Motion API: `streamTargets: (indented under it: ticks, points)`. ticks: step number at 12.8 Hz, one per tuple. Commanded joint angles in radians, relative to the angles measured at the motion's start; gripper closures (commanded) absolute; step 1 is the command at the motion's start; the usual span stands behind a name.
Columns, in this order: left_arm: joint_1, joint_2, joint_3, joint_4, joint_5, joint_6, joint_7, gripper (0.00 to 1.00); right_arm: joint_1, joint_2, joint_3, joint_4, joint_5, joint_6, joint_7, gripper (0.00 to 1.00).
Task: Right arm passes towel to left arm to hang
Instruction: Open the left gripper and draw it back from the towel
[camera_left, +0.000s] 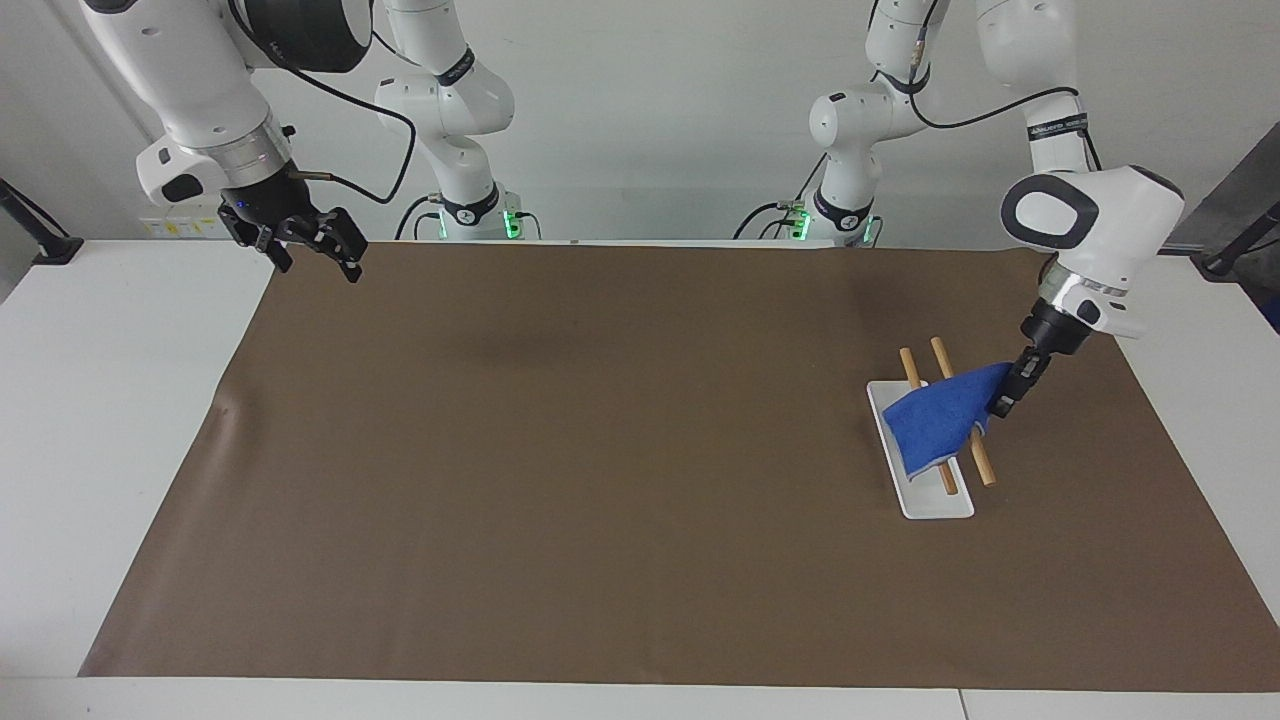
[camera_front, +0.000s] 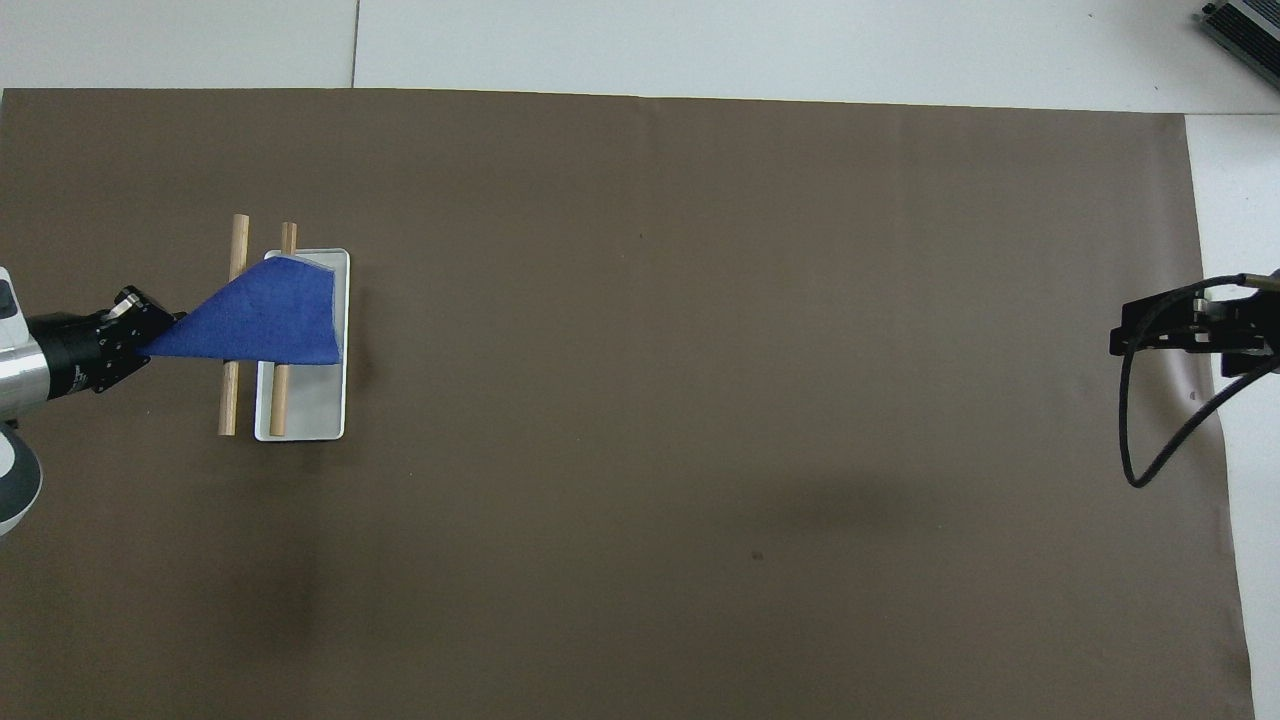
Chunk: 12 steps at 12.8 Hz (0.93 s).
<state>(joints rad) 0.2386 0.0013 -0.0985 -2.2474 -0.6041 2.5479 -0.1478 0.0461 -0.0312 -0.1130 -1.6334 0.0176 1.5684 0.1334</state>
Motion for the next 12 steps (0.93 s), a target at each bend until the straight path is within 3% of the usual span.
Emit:
streamTargets:
  ticks: [1,3,5,7,9,12]
  points:
    - [-0.013,-0.009,0.006,-0.018,0.001,0.081,0.005,0.19,-0.003,-0.019,-0.002,-0.023,0.002,0.007,-0.011,0.0]
    - [-0.001,-0.003,0.008,0.002,0.001,0.086,0.008,0.11,-0.003,-0.019,-0.002,-0.023,0.002,0.007,-0.011,0.0]
    - [0.011,0.017,0.011,0.057,0.001,0.063,0.01,0.11,-0.003,-0.019,-0.002,-0.025,0.002,0.007,-0.011,0.0]
    - [0.056,0.043,0.013,0.174,0.019,-0.106,0.01,0.13,-0.003,-0.019,-0.002,-0.023,0.002,0.007,-0.011,0.0]
    - [0.08,0.062,0.011,0.288,0.125,-0.257,-0.004,0.14,-0.003,-0.019,-0.002,-0.025,0.002,0.007,-0.011,0.0]
    - [0.08,0.06,0.013,0.394,0.15,-0.375,-0.059,0.15,-0.003,-0.019,-0.002,-0.023,0.002,0.007,-0.011,0.0]
